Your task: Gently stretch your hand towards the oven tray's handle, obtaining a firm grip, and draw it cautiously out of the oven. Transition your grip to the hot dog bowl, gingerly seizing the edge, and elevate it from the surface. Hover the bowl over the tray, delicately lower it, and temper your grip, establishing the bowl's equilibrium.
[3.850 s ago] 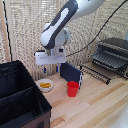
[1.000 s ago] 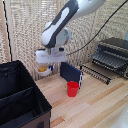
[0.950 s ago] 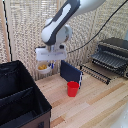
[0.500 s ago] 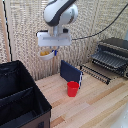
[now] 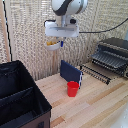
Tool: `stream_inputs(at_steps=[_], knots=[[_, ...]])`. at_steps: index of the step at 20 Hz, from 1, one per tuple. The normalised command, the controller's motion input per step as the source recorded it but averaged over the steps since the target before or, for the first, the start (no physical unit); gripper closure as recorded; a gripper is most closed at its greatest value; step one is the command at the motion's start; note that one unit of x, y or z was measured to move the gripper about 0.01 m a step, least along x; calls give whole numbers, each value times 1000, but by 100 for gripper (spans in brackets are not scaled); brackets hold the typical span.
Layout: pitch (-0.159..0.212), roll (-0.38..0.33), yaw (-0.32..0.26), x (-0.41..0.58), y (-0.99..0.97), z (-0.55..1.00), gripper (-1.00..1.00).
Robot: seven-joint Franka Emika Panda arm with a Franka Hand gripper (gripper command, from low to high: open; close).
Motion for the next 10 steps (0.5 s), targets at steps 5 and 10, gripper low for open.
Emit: stream_inputs(at_steps=[5, 10], knots=[[13, 11, -112, -49, -866, 311, 100], [47, 10, -95, -238, -915, 106, 100]])
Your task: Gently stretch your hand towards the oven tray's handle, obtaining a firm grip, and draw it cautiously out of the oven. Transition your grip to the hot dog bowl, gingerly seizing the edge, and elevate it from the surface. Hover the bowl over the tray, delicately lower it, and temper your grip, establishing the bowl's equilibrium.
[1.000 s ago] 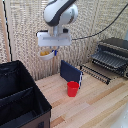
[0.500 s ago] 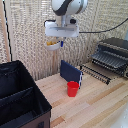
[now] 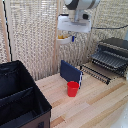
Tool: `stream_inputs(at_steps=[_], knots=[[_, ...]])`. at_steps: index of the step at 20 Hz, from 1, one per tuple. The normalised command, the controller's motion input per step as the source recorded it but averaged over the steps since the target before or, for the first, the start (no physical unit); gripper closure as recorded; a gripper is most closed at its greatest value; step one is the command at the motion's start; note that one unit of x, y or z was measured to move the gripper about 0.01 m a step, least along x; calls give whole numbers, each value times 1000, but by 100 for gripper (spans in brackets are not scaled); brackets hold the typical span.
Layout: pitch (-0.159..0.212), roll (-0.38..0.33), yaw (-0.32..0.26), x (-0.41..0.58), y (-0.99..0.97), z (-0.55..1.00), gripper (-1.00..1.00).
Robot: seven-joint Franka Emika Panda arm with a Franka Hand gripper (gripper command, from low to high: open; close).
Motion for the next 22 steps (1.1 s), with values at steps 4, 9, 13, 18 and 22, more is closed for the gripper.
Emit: stream_inputs(at_steps=[4, 9, 13, 18, 22], knots=[[2, 4, -119, -246, -864, -35, 100], [-3, 0, -146, -224, -811, -153, 100], [-25, 0, -161, -212, -781, -227, 100], [-25, 0, -176, -212, -737, -233, 100], [-26, 0, -168, -172, -754, -242, 100]])
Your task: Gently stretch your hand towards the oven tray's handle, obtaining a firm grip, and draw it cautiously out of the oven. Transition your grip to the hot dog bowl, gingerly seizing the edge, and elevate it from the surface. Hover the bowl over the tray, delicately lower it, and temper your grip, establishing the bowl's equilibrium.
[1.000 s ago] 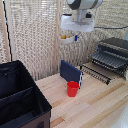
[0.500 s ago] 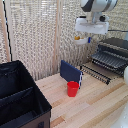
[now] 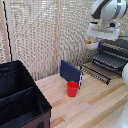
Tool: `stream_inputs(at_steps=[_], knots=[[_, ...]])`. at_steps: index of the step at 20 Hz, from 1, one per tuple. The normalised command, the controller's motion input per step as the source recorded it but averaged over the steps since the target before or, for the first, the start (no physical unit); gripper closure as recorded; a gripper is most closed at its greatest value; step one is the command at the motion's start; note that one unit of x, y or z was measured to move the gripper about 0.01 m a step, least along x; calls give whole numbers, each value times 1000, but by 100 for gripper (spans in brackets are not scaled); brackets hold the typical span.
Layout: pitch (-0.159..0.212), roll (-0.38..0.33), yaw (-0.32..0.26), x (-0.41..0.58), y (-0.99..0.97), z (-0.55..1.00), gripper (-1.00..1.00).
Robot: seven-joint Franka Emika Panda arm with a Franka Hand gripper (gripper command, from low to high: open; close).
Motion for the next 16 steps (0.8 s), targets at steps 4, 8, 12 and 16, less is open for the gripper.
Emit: stream_inputs(at_steps=[4, 8, 12, 16], knots=[[-16, 20, -139, -90, -773, -261, 100], [-32, 32, -127, -6, -724, -214, 100], [-42, 50, -118, 0, -787, -145, 100], [-17, 52, -101, 0, -776, -67, 100]])
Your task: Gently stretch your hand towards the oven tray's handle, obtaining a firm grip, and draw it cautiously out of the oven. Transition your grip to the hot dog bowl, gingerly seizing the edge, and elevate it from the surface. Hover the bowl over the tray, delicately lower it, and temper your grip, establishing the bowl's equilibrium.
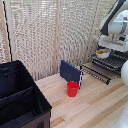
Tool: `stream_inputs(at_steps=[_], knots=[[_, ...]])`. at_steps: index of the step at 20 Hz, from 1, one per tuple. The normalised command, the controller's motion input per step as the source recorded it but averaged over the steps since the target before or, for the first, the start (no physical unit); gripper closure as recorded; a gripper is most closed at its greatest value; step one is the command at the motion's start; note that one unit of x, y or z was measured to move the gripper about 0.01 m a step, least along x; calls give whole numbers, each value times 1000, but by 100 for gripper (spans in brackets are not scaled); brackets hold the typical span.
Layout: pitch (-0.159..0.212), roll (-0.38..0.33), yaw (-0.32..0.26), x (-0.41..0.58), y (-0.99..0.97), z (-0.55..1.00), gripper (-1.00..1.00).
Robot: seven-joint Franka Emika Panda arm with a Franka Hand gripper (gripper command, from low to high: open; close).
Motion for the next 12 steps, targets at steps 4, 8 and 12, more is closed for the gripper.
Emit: stream_inputs(at_steps=[4, 8, 12], knots=[[-14, 32, -59, -67, -333, 9, -100], [-35, 7, -49, -121, -33, 169, -100], [-31, 20, -2, -4, -105, 385, -100]])
